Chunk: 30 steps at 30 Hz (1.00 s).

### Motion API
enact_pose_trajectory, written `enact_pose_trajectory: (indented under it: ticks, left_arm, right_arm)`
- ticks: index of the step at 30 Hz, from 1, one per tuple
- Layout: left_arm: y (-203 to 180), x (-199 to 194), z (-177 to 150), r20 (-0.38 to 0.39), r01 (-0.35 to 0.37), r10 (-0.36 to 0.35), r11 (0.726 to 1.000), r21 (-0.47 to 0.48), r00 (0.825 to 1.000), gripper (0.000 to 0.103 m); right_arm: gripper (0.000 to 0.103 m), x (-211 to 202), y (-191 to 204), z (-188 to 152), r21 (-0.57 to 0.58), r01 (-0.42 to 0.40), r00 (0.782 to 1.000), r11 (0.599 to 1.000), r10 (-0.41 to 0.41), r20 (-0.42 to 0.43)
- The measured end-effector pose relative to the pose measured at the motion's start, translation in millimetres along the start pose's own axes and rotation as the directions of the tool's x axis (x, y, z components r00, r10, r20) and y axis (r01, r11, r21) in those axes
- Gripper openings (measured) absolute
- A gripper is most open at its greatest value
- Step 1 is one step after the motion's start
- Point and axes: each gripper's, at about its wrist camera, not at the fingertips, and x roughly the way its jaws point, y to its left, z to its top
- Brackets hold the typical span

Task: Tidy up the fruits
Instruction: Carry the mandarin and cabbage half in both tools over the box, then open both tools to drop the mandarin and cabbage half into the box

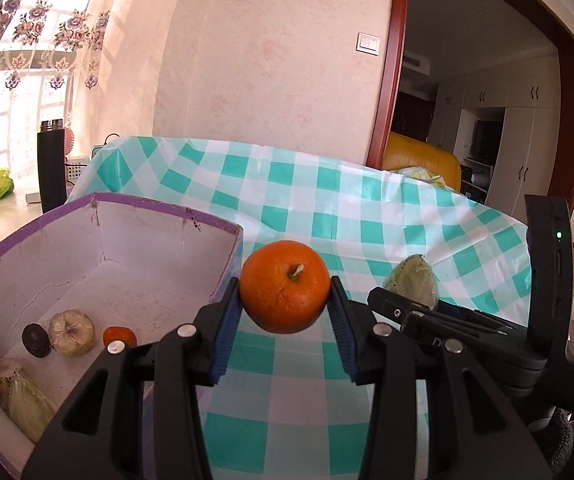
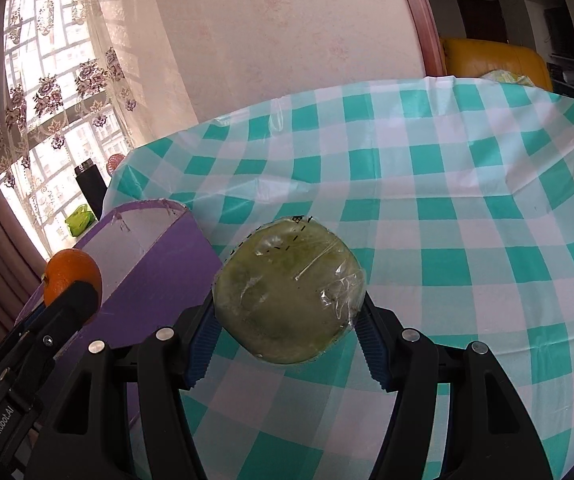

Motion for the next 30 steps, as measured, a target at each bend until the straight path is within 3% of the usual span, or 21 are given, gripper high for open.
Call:
enact_pose_trajectory:
  ticks: [8,14,18,22,26,30]
  left_arm:
    - [69,-34,12,0.002,-0.121,0.121,0.99,-0.071,0.993,0.043]
    - [117,-45,11,-0.028,-0.25,0.248,0.964,-0.096,0.968,0.043]
    - [147,-46,8,-0.091,-0.328,0.319,0.938,-0.112,0.943,0.043]
    - [176,-48,5,-0.164,-0.396,0.375,0.91,-0.124,0.912,0.043]
    - [196,-44,0,-0.224,-0.463,0.435,0.882,-0.089,0.872,0.043]
    - [213,-31,-7,-0.317,-0.488,0.45,0.871,-0.048,0.835,0.043]
  right_arm:
    - [0.06,-1,74,5,-0.155,-0.131,0.991,0.979,0.133,-0.001]
    - [0.06,12,138,4,-0.289,-0.213,0.977,0.933,0.21,-0.041]
    - [0.061,30,182,0,-0.39,-0.255,0.967,0.885,0.232,-0.106]
    - [0.06,50,213,-4,-0.463,-0.259,0.964,0.847,0.194,-0.184]
    - [0.06,73,234,-14,-0.566,-0.207,0.966,0.798,0.075,-0.248]
    - [0.06,103,234,-21,-0.585,-0.211,0.938,0.783,-0.007,-0.346]
